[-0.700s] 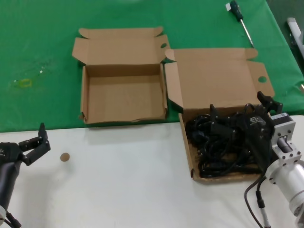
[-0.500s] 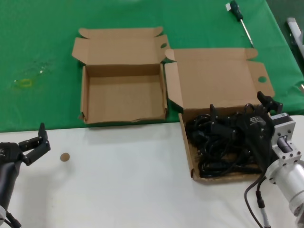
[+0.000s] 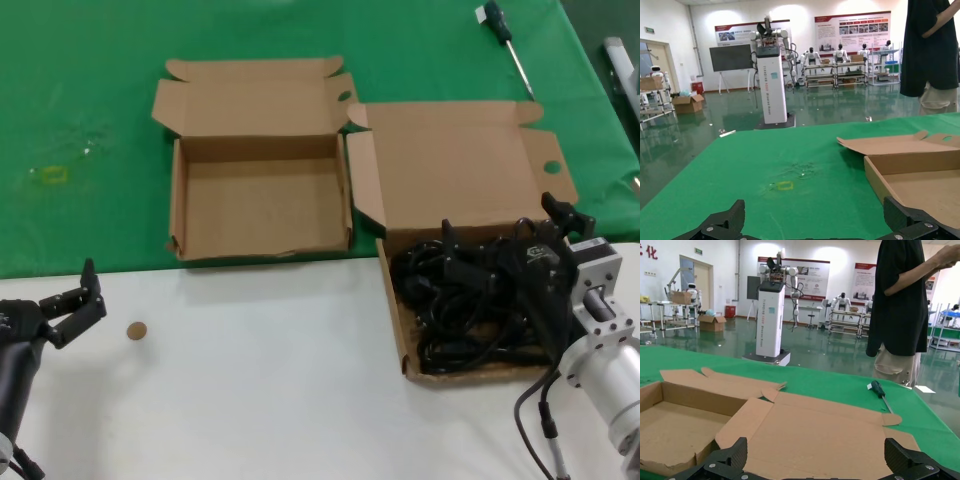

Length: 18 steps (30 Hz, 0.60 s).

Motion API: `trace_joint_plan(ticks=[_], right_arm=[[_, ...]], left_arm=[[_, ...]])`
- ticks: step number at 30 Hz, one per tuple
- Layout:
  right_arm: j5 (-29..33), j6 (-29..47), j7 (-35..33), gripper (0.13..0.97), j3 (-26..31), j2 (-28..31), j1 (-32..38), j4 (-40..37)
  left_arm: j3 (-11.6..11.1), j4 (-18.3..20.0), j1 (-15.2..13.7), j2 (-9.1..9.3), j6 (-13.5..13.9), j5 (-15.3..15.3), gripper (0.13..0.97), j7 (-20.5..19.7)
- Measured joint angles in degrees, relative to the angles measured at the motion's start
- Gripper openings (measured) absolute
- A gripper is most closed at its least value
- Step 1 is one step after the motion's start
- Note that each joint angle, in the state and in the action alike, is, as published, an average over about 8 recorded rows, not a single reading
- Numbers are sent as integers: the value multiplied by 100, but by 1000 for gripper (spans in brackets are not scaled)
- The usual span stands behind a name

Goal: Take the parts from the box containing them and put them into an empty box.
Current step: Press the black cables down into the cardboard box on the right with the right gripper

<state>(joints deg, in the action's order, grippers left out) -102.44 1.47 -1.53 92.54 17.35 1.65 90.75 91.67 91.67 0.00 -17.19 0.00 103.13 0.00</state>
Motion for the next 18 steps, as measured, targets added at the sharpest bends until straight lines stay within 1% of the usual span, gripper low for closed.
trace_joint_plan(ticks=[6, 15, 18], right_arm=[[0, 0, 0, 966, 0, 0, 0, 0], [-18, 10, 15, 966, -25, 14, -17, 8], [-30, 5, 29, 966, -36, 44, -35, 20]], left_arm=[[0, 0, 0, 0, 0, 0, 966, 0], [0, 0, 0, 0, 0, 0, 923, 0], [0, 0, 0, 0, 0, 0, 880, 0]])
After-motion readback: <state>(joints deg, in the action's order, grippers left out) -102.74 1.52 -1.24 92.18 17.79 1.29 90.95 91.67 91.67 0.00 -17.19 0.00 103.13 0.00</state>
